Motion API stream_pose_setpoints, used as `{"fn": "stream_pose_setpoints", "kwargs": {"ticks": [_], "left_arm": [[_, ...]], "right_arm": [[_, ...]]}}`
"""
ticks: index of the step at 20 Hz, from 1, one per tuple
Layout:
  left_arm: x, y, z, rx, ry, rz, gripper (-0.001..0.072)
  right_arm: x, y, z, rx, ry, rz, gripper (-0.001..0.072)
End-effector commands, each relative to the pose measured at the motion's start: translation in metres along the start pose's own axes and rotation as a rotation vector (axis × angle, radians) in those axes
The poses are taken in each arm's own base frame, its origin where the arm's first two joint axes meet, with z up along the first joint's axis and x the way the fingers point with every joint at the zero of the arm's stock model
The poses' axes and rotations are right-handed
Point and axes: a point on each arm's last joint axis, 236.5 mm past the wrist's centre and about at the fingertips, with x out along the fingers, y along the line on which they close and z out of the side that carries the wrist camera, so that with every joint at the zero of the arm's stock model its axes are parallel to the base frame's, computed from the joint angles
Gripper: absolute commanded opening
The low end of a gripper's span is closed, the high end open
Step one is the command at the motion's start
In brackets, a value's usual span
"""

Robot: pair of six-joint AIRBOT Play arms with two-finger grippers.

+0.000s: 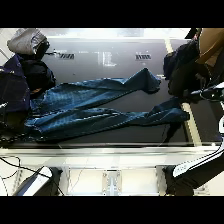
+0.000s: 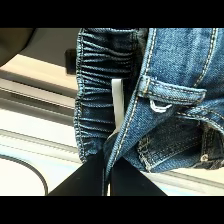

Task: Fold the clothes and pants, and hang the long-sleeved shirts on hangers.

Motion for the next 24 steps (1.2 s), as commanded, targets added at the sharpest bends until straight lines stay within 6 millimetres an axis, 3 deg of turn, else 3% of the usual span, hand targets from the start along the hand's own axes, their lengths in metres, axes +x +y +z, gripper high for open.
{"fn": "stream_pose_setpoints", "kwargs": {"ticks": [1, 3, 4, 6, 8, 11, 13, 15, 17, 20, 23, 24], "left_arm": [[-0.015, 0.007, 0.016, -0.053, -0.073, 0.029, 0.0025], [-0.039, 0.015, 0.033, -0.079, -0.165, 0.064, 0.0025], [-0.05, 0.018, 0.039, -0.08, -0.198, 0.077, 0.0025], [-0.066, 0.02, 0.043, -0.081, -0.245, 0.095, 0.0024], [-0.072, 0.019, 0.039, -0.081, -0.252, 0.099, 0.0024], [-0.069, 0.02, 0.026, -0.097, -0.204, 0.09, 0.0024], [-0.069, 0.018, 0.026, -0.121, -0.211, 0.065, 0.0024], [-0.064, 0.011, 0.026, -0.129, -0.208, 0.031, 0.0024], [-0.055, 0.005, 0.018, -0.13, -0.176, 0.012, 0.0025], [-0.038, 0.004, -0.002, -0.124, -0.098, 0.016, 0.0024], [-0.028, 0.01, -0.013, -0.121, -0.06, 0.04, 0.0024], [-0.028, 0.011, -0.014, -0.119, -0.057, 0.048, 0.0025]], "right_arm": [[-0.07, 0.036, 0.07, -0.113, -0.211, -0.047, 0.0031], [-0.121, 0.069, 0.097, -0.223, -0.281, -0.075, 0.003], [-0.14, 0.085, 0.099, -0.267, -0.281, -0.079, 0.0031], [-0.167, 0.103, 0.088, -0.32, -0.244, -0.095, 0.003], [-0.181, 0.1, 0.074, -0.29, -0.24, -0.112, 0.0031], [-0.184, 0.069, 0.026, -0.159, -0.168, -0.111, 0.0031], [-0.175, 0.042, -0.018, -0.069, -0.106, -0.116, 0.003], [-0.146, 0.004, -0.085, 0.033, 0.034, -0.159, 0.0031], [-0.105, -0.019, -0.152, 0.101, 0.153, -0.148, 0.0031], [-0.064, -0.033, -0.204, 0.184, 0.195, -0.119, 0.0031], [-0.078, -0.056, -0.259, 0.235, 0.395, -0.238, 0.0039], [-0.088, -0.063, -0.265, 0.263, 0.432, -0.289, 0.0135]]}}
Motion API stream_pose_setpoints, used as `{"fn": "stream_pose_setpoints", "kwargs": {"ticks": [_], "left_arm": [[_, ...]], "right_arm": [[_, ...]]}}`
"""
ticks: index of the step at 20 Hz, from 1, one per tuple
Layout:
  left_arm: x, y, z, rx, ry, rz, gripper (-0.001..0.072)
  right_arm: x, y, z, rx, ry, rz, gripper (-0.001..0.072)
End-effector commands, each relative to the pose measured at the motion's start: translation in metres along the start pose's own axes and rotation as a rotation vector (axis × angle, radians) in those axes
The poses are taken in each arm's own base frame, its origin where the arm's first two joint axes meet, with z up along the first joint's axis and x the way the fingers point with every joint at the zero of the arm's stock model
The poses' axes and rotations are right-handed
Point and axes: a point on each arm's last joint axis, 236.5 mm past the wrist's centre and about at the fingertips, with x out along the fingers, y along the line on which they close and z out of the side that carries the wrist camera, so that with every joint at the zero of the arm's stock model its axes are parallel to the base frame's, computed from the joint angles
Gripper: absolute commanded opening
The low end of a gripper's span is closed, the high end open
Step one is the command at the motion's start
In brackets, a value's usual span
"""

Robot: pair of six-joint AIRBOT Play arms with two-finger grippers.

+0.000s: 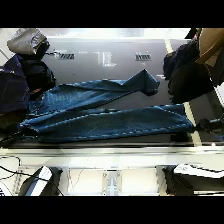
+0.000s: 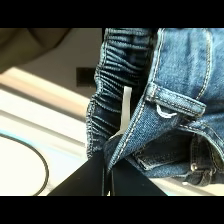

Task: Fold the clothes and pants, and hang the long-sleeved shirts on hangers.

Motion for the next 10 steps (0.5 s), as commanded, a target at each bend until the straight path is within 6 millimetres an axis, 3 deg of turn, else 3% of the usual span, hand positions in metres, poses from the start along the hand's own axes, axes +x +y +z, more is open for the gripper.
{"fn": "stream_pose_setpoints", "kwargs": {"ticks": [1, 2, 4, 5, 6, 7, 9, 10], "left_arm": [[0.006, 0.007, -0.011, 0.008, 0.037, 0.029, 0.0024], [0.006, 0.011, -0.011, 0.012, 0.037, 0.045, 0.0025], [0.004, 0.023, -0.008, 0.021, 0.024, 0.094, 0.0048], [0.003, 0.027, -0.004, 0.013, 0.004, 0.103, 0.0298], [0.0, 0.031, 0.003, -0.023, -0.026, 0.107, 0.072], [-0.004, 0.035, 0.009, -0.054, -0.052, 0.116, 0.0704], [-0.013, 0.037, 0.025, -0.06, -0.116, 0.12, 0.0703], [-0.016, 0.034, 0.033, -0.069, -0.15, 0.104, 0.0703]], "right_arm": [[-0.001, -0.038, -0.045, 0.099, 0.156, -0.159, 0.0329], [-0.015, -0.043, -0.036, 0.129, 0.123, -0.194, 0.0388], [-0.051, -0.042, -0.012, 0.151, 0.03, -0.237, 0.0425], [-0.076, -0.037, 0.003, 0.162, -0.04, -0.251, 0.0428], [-0.1, -0.029, 0.021, 0.152, -0.118, -0.252, 0.0461], [-0.126, -0.015, 0.042, 0.123, -0.222, -0.242, 0.0462], [-0.18, 0.038, 0.097, 0.029, -0.503, -0.129, 0.0462], [-0.196, 0.062, 0.113, -0.018, -0.587, -0.073, 0.0461]]}}
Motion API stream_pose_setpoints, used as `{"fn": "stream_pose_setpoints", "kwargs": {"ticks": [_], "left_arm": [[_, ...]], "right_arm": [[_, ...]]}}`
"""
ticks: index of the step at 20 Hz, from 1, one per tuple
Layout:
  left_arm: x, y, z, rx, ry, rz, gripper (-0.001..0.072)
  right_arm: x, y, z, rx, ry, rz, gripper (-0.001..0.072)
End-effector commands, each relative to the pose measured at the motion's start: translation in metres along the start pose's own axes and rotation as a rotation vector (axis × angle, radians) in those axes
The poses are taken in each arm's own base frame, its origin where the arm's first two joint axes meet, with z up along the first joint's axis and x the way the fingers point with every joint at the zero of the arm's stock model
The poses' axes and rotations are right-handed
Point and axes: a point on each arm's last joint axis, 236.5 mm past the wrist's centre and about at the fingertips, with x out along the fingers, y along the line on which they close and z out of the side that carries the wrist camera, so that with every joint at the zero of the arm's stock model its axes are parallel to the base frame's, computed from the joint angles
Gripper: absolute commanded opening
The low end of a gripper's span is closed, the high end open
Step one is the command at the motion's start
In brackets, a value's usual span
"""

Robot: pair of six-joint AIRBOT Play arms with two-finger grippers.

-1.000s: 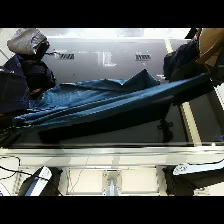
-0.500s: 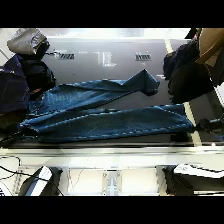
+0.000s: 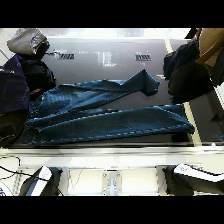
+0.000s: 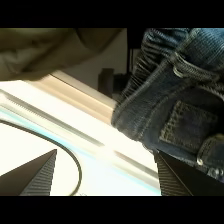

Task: Fold the clothes and pants, and hang the long-sleeved shirts on hangers.

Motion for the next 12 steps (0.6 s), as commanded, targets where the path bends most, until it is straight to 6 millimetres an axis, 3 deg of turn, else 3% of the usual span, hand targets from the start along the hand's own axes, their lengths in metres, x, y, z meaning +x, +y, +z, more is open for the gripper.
{"fn": "stream_pose_setpoints", "kwargs": {"ticks": [1, 4, 7, 12], "left_arm": [[-0.009, -0.003, 0.028, -0.049, -0.113, -0.028, 0.0703], [-0.01, -0.019, 0.035, -0.078, -0.139, -0.098, 0.0703], [-0.009, -0.019, 0.031, -0.075, -0.122, -0.096, 0.0703], [0.002, -0.025, 0.014, -0.073, -0.064, -0.113, 0.0703]], "right_arm": [[-0.06, 0.066, 0.072, -0.072, -0.301, 0.159, 0.046], [-0.02, 0.069, 0.052, -0.079, -0.142, 0.155, 0.0455], [0.02, 0.071, 0.035, -0.047, -0.03, 0.208, 0.0455], [0.065, 0.039, -0.017, 0.044, 0.154, 0.18, 0.0455]]}}
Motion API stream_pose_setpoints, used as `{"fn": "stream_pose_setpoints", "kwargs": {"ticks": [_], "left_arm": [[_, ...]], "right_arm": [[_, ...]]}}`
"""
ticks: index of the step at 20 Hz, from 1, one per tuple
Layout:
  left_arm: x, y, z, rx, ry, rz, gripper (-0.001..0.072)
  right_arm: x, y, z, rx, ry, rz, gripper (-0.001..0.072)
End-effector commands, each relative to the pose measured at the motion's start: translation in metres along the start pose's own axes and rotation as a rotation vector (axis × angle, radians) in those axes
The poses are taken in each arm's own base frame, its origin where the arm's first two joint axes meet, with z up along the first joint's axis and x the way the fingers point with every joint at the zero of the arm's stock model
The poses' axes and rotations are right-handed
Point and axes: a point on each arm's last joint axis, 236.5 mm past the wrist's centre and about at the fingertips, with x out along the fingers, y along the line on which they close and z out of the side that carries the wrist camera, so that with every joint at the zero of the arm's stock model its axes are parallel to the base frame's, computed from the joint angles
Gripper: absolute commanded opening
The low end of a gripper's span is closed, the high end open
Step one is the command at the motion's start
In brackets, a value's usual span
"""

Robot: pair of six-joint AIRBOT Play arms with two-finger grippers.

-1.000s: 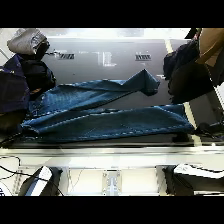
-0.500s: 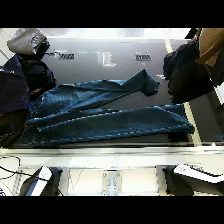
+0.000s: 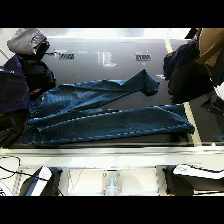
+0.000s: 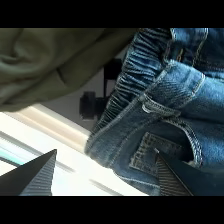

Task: Fold the clothes and pants, and hang the long-sleeved shirts on hangers.

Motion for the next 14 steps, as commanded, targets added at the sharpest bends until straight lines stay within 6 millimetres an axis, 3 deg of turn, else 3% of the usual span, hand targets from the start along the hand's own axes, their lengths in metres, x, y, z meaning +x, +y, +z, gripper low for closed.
{"fn": "stream_pose_setpoints", "kwargs": {"ticks": [1, 7, 14], "left_arm": [[0.013, -0.006, -0.022, -0.007, 0.065, -0.023, 0.0703], [0.052, -0.021, -0.085, -0.014, 0.223, -0.064, 0.0703], [0.055, -0.022, -0.09, -0.016, 0.228, -0.066, 0.0702]], "right_arm": [[0.026, -0.021, -0.035, 0.063, 0.108, -0.003, 0.0455], [0.049, -0.032, -0.059, 0.073, 0.145, 0.012, 0.0454], [0.079, -0.057, -0.069, 0.064, 0.149, -0.042, 0.0455]]}}
